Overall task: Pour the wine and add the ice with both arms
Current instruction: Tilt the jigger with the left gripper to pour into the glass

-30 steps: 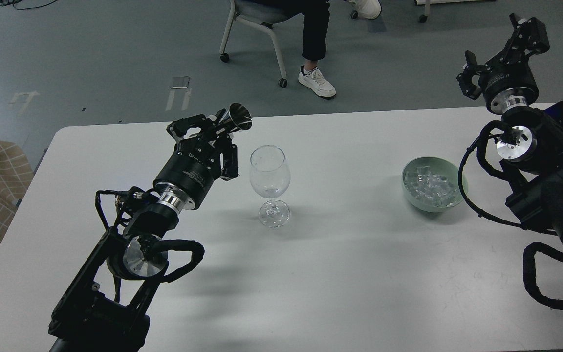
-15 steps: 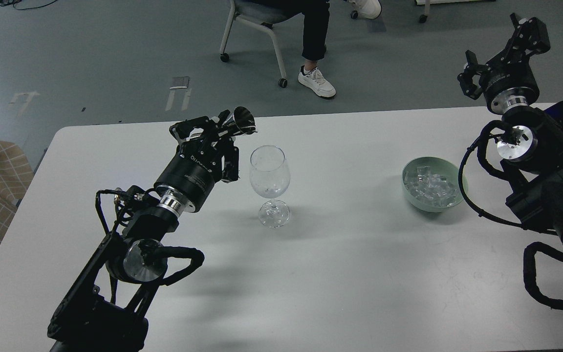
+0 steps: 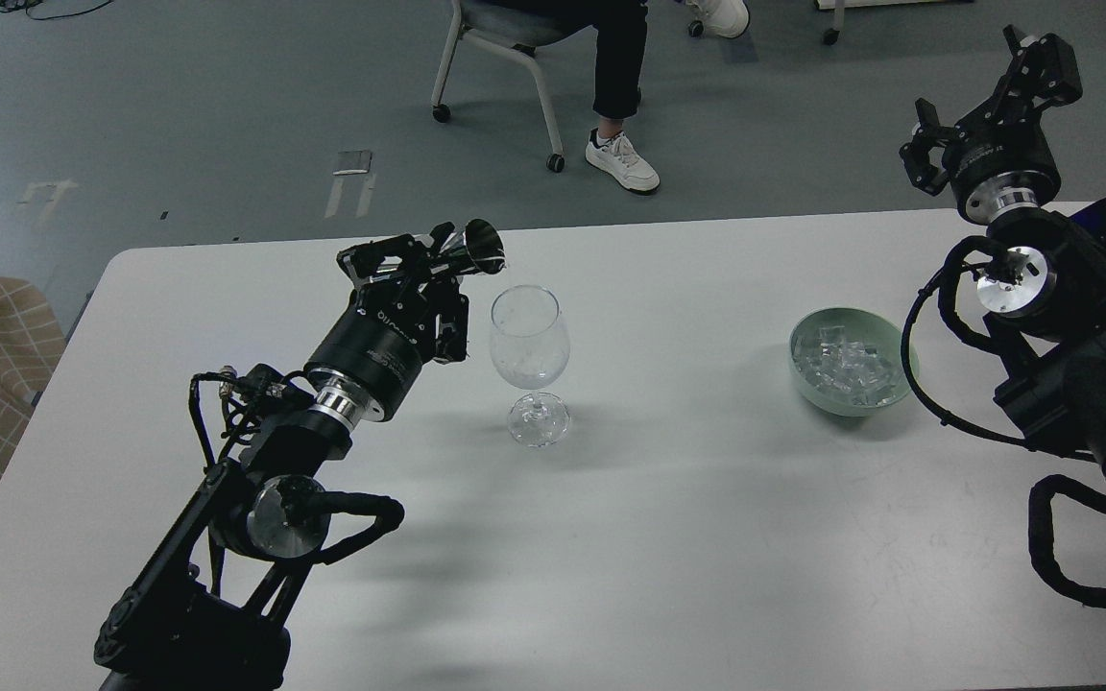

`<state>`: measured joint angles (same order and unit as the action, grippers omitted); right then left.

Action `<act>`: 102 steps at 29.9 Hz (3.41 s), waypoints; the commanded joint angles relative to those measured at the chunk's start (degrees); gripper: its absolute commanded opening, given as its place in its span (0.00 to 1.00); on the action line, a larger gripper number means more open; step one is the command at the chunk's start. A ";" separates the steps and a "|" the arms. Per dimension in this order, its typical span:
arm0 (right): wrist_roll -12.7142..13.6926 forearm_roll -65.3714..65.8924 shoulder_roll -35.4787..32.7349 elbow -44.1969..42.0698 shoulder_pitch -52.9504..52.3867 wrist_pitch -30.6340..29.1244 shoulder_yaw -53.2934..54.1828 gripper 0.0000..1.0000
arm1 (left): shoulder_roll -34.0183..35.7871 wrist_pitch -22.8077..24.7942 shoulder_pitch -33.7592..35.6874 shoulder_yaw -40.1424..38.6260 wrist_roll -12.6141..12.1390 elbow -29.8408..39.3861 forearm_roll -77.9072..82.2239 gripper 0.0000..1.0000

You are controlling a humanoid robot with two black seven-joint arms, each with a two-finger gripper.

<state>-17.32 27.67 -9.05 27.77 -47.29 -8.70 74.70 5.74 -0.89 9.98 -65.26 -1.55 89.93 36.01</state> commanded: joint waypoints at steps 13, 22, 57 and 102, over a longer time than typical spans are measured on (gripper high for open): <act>0.01 -0.07 -0.09 0.00 0.00 0.00 0.00 1.00 | -0.03 2.47 -0.57 0.05 0.41 -0.72 5.91 0.17; 0.01 -0.07 -0.26 0.00 0.00 -0.09 0.00 1.00 | 0.06 2.56 -0.05 0.05 1.11 -2.83 7.83 0.17; 0.01 -0.07 -0.35 0.00 0.26 -0.17 0.09 1.00 | 4.01 2.56 1.18 2.77 1.46 -2.83 13.12 0.17; -0.08 -0.07 -1.58 0.09 0.79 -0.52 0.36 1.00 | 9.46 5.28 6.37 8.13 0.58 -2.12 25.94 0.17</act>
<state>-17.38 27.60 -10.58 27.81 -46.42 -9.23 75.03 14.16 4.39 16.32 -57.55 -1.06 87.80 61.09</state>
